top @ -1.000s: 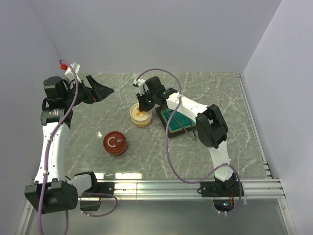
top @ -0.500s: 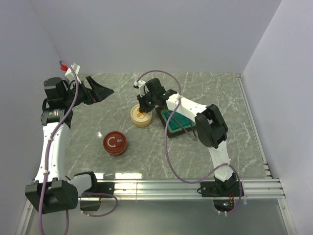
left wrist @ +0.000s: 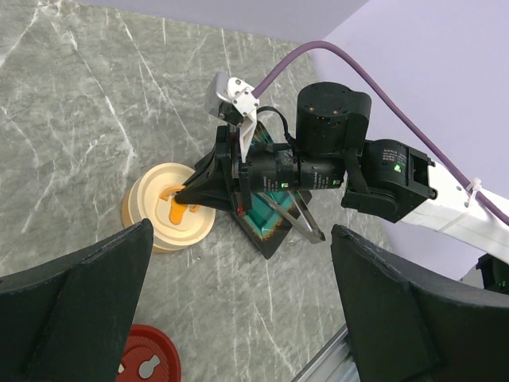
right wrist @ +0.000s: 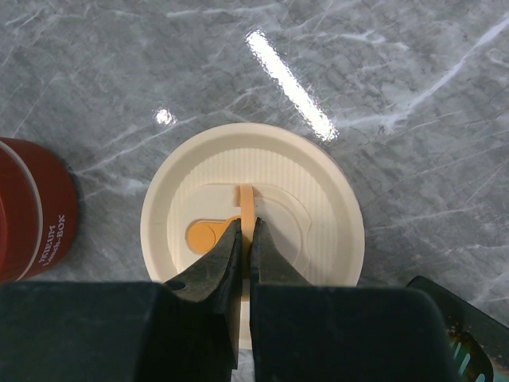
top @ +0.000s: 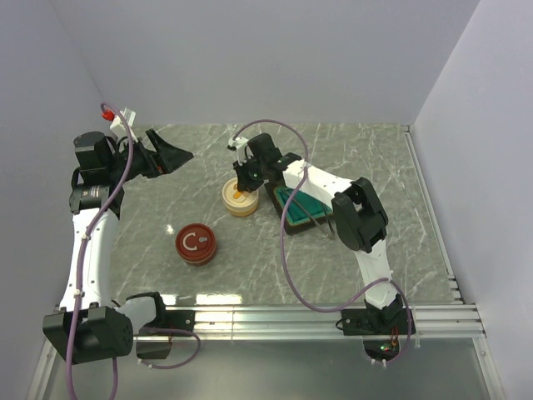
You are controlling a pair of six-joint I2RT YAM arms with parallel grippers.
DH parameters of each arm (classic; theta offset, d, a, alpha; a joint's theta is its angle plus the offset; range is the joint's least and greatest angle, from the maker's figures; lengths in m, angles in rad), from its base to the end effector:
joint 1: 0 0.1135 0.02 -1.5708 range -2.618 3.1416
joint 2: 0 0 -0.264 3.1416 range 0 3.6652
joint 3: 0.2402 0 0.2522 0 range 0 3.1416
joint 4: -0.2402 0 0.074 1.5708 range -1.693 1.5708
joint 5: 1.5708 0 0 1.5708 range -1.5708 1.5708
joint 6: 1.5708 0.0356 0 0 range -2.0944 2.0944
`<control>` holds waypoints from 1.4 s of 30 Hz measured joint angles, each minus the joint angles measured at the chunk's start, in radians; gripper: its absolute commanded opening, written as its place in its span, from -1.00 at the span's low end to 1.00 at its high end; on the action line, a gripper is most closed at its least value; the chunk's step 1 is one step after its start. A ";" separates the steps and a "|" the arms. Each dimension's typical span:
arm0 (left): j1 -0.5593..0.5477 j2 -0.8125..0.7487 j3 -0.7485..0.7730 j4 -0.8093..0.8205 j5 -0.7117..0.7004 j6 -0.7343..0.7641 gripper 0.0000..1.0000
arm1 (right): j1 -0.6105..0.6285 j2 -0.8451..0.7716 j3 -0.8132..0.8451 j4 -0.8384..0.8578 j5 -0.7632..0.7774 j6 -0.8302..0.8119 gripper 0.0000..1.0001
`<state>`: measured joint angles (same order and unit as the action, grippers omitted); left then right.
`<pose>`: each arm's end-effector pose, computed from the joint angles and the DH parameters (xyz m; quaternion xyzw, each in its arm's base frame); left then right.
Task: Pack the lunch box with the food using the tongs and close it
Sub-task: Put the lid back on the lunch box
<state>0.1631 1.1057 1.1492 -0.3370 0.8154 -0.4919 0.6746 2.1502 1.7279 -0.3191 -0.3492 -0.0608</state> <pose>0.2390 0.0131 0.3916 -0.0133 0.7739 -0.4036 0.4878 0.3765 0.3167 0.2162 -0.3893 0.8159 0.2714 0.3302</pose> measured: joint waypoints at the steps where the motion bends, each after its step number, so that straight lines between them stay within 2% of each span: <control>1: 0.000 0.000 0.000 0.000 0.000 0.000 0.99 | 0.001 0.000 0.000 0.000 0.002 0.000 -1.00; 5: 0.000 0.000 0.000 -0.001 0.000 0.001 0.99 | 0.003 0.000 0.005 -0.009 0.008 -0.002 -0.99; 8: 0.001 0.000 0.000 -0.005 0.000 0.003 0.99 | 0.003 0.000 0.006 -0.011 0.008 -0.003 -0.92; 16: 0.002 0.000 0.000 -0.005 0.005 0.005 0.99 | 0.004 0.000 0.021 -0.041 0.016 -0.005 -0.54; 20: 0.002 0.000 0.000 -0.005 0.010 0.005 0.99 | 0.003 0.000 0.022 -0.054 0.019 -0.006 -0.49; 26: 0.002 0.000 0.000 -0.005 0.014 0.005 0.99 | 0.003 0.000 0.029 -0.065 0.019 -0.003 -0.22; 42: 0.002 0.000 0.000 -0.005 0.026 0.004 0.99 | -0.013 0.000 0.082 -0.101 0.021 0.011 -0.21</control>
<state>0.1650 1.1061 1.1492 -0.3416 0.8410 -0.4881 0.6621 2.1502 1.8103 -0.4198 -0.3283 -0.0498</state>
